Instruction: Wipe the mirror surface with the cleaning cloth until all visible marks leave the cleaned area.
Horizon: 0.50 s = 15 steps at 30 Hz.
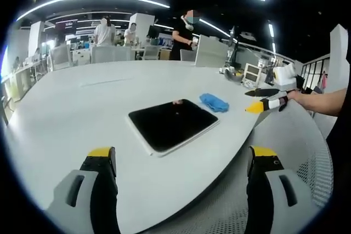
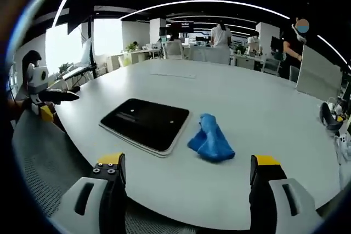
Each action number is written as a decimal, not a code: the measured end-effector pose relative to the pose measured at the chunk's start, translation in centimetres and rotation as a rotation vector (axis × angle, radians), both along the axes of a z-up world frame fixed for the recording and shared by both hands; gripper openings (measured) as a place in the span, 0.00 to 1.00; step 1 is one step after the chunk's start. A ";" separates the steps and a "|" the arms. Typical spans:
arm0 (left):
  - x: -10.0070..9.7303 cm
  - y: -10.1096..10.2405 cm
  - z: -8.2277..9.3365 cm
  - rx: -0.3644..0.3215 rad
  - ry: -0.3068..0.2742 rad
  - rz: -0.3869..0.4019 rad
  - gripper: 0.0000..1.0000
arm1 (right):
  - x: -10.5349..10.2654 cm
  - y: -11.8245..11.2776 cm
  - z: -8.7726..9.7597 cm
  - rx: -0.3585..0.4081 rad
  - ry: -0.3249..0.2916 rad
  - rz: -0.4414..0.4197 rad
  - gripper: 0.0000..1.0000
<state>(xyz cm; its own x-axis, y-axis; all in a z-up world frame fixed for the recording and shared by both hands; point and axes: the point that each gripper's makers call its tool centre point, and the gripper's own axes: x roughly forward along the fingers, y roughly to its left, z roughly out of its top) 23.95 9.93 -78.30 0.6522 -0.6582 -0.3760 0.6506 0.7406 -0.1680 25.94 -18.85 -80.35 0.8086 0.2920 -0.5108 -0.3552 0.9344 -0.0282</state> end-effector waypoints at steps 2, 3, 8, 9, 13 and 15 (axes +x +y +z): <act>0.1 -0.2 0.4 -0.030 -0.011 0.004 0.99 | -0.1 -0.1 -0.1 0.023 0.009 -0.006 0.94; 0.1 -0.2 0.5 -0.032 -0.013 0.004 0.99 | -0.2 -0.1 -0.2 0.027 0.009 -0.006 0.94; -0.4 -0.6 0.0 -0.003 0.000 -0.026 0.99 | -0.4 0.7 -0.6 0.041 0.035 0.041 0.94; -0.3 -0.5 -0.1 0.000 0.000 -0.023 0.99 | -0.5 0.9 -0.8 0.025 0.046 0.066 0.94; -0.3 -0.3 -0.1 -0.001 0.000 -0.008 0.99 | -0.5 1.6 -0.5 0.001 0.024 0.118 0.94; -0.2 -0.2 -0.1 -0.005 0.000 0.002 0.99 | -0.6 1.4 -0.6 0.008 0.030 0.103 0.94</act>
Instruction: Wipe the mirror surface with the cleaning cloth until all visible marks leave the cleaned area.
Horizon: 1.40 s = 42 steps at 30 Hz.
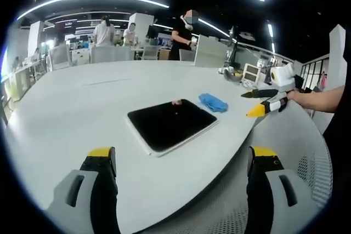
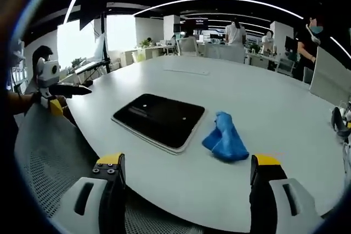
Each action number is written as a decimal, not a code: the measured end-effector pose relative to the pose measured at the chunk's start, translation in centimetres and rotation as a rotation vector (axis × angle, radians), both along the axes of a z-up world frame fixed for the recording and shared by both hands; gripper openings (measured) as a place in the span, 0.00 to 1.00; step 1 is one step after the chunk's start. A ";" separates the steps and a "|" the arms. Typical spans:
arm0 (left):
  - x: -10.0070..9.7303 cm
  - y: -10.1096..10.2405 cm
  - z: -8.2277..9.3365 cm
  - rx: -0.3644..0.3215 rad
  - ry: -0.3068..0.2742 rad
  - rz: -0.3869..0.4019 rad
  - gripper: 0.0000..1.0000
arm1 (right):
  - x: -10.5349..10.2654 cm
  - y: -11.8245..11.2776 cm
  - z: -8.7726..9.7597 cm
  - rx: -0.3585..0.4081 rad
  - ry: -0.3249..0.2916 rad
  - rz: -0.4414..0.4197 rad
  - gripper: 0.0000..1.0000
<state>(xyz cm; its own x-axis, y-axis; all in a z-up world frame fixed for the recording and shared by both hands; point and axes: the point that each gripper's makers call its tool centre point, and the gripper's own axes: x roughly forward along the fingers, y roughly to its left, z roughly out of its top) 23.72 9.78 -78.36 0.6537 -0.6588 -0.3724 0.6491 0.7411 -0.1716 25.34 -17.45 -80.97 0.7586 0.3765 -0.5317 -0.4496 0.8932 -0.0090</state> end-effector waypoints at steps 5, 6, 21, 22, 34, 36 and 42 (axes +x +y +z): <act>0.1 -0.2 0.2 -0.002 -0.016 -0.014 0.99 | 0.2 -0.5 0.1 0.018 -0.004 -0.040 0.94; 0.0 -0.3 0.2 -0.004 -0.012 -0.016 0.99 | 0.3 -0.6 0.0 0.011 -0.005 -0.042 0.94; 0.1 0.0 0.0 -0.011 0.007 -0.001 0.99 | 0.4 -1.1 0.0 0.073 0.007 -0.104 0.95; 0.2 0.0 0.0 -0.007 0.010 -0.003 0.98 | 0.3 -1.1 -0.1 0.072 0.013 -0.098 0.95; 0.3 0.0 0.6 -0.013 -0.032 -0.001 0.99 | 0.5 -0.6 0.5 0.092 -0.016 -0.080 0.95; 0.4 0.0 0.7 -0.014 -0.036 -0.001 0.99 | 0.4 -0.4 0.6 0.114 -0.018 -0.070 0.94; 0.5 0.3 0.7 -0.015 -0.036 0.017 0.99 | 0.2 0.1 1.3 0.166 -0.017 -0.056 0.87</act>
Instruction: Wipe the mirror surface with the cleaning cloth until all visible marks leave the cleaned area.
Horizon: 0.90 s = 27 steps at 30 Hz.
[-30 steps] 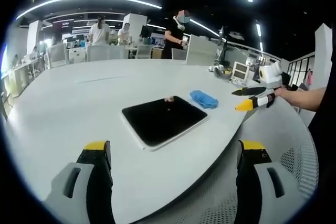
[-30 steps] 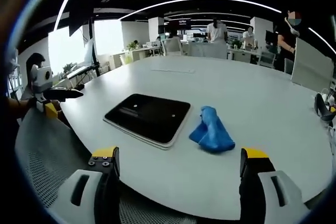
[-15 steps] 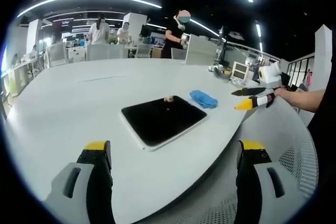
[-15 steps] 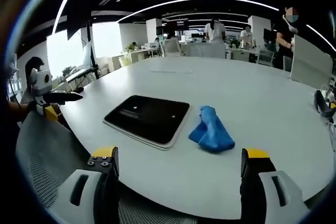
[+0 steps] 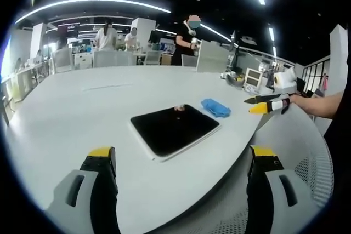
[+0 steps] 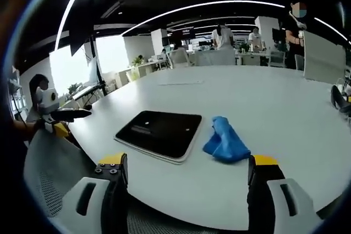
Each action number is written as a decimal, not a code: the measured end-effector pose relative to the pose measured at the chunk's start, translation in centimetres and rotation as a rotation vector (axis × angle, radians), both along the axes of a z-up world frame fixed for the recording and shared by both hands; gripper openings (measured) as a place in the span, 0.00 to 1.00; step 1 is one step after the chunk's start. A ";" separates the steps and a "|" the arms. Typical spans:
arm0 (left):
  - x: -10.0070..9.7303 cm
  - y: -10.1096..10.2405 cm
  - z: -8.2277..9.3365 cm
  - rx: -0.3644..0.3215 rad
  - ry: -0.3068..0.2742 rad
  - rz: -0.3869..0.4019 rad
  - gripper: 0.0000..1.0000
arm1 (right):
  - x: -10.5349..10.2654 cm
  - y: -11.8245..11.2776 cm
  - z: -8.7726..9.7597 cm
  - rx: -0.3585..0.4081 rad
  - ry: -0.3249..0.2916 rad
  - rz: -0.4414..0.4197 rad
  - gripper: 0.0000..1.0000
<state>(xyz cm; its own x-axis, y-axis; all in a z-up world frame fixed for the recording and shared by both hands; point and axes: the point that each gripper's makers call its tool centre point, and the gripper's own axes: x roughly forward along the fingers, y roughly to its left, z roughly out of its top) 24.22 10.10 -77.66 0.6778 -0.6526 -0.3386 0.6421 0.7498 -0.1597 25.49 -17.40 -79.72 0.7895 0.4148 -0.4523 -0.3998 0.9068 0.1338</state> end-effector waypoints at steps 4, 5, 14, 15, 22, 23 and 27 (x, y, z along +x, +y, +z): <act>0.1 0.1 0.2 0.000 -0.015 0.003 0.99 | -0.2 0.0 0.5 -0.032 -0.002 0.017 0.72; 0.1 0.1 0.1 0.006 -0.013 0.000 0.99 | 0.1 -0.2 0.7 -0.030 -0.004 0.006 0.72; 0.0 0.0 0.0 0.005 -0.004 -0.006 0.99 | 3.2 -2.1 2.4 -0.104 -0.016 -0.023 0.58; 0.0 0.0 0.0 0.006 -0.005 -0.006 0.99 | 3.6 -2.3 2.4 -0.105 -0.009 -0.029 0.57; 0.0 0.0 0.0 0.001 -0.004 -0.004 0.99 | 5.3 -2.2 2.9 -0.185 -0.009 -0.006 0.48; 0.0 0.0 0.0 0.002 -0.002 -0.004 0.99 | 5.5 -2.0 2.8 -0.193 -0.011 0.001 0.48; -0.1 0.0 -0.1 0.002 0.003 -0.009 0.99 | 6.3 -1.8 2.3 -0.255 0.002 0.047 0.37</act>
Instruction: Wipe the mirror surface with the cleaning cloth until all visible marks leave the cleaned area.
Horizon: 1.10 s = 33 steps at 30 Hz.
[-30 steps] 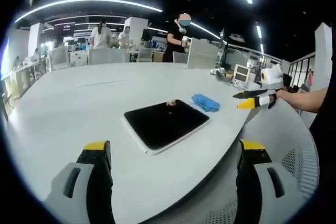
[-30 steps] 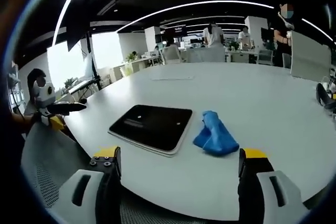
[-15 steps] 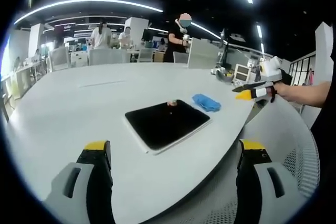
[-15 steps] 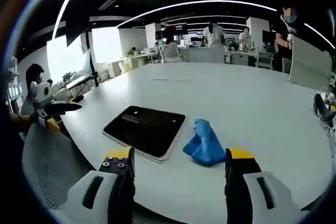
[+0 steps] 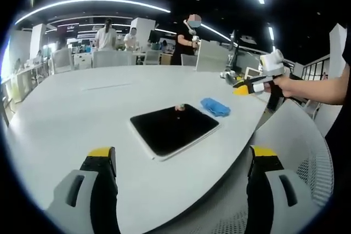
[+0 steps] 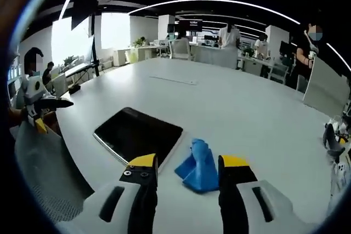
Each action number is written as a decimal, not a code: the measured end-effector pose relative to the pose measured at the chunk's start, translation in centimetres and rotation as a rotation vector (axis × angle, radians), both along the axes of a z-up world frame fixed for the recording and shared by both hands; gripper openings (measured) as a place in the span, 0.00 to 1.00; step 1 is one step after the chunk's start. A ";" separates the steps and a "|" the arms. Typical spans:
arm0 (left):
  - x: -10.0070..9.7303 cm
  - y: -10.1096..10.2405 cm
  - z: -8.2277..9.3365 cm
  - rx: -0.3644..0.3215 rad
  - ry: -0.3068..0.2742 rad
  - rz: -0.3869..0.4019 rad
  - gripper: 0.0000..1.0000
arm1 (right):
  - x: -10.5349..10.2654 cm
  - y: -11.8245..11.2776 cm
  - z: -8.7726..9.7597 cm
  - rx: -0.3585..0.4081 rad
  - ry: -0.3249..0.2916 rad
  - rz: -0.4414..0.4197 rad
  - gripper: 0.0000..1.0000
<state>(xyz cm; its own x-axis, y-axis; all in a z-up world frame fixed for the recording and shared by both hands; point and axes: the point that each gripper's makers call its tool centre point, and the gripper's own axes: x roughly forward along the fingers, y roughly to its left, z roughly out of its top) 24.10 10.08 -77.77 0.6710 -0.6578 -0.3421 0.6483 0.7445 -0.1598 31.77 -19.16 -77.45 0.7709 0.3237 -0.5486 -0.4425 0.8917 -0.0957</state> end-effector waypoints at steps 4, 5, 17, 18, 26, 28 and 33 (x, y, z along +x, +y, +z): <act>0.0 -0.1 0.0 0.000 0.003 -0.005 0.99 | 1.2 -0.5 -0.7 -0.028 0.011 0.003 0.33; -0.1 -0.1 -0.1 0.002 0.004 -0.005 0.99 | 1.5 -0.7 -1.0 -0.028 0.017 0.003 0.33; -0.1 -0.1 -0.1 0.005 0.005 -0.005 0.99 | 3.5 -2.0 -6.2 -0.068 0.144 -0.025 0.28; -0.1 -0.1 -0.2 0.006 0.009 -0.005 0.99 | 3.6 -2.1 -6.6 -0.071 0.157 -0.029 0.28; -0.1 -0.1 -0.1 0.007 0.007 -0.002 0.99 | 4.9 -2.3 -8.4 -0.082 0.209 -0.041 0.23; -0.1 -0.1 -0.1 0.004 0.007 -0.005 0.99 | 5.1 -2.0 -8.7 -0.078 0.219 -0.040 0.23; -0.1 -0.2 -0.1 -0.001 0.007 -0.007 0.99 | 5.2 -1.6 -9.7 -0.092 0.251 -0.048 0.19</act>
<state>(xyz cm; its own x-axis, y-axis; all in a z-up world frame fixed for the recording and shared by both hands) 24.04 9.93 -77.85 0.6640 -0.6628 -0.3461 0.6525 0.7397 -0.1647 36.94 -20.75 -87.18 0.6201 0.2299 -0.7501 -0.4202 0.9047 -0.0701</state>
